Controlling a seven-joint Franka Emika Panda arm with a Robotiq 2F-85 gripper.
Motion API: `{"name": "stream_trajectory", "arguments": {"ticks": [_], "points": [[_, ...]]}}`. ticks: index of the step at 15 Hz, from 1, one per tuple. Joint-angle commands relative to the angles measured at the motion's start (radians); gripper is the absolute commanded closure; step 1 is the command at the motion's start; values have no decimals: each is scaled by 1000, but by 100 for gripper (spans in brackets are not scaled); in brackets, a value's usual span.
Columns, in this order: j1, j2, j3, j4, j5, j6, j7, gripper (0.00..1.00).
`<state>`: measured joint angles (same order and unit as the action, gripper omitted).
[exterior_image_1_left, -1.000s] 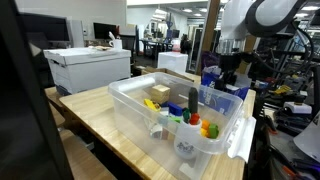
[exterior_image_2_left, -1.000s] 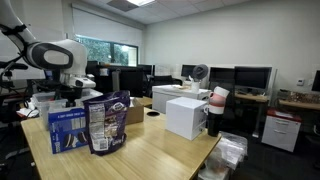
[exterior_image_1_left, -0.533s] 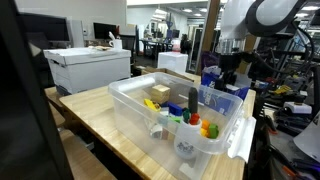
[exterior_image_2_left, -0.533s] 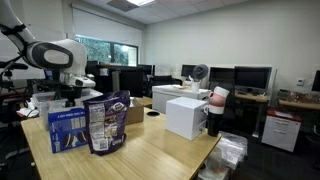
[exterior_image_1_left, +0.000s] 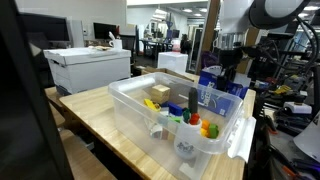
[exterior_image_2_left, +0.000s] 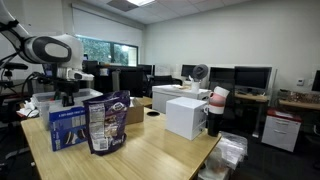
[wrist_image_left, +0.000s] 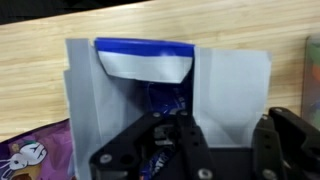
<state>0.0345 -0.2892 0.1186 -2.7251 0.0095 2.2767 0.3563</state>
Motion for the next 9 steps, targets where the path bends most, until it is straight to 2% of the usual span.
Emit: {"name": "stream_trajectory", "arguments": {"ticks": [1, 9], "points": [[11, -42, 17, 4, -28, -49, -16, 98], [19, -51, 30, 12, -51, -73, -8, 98]]}}
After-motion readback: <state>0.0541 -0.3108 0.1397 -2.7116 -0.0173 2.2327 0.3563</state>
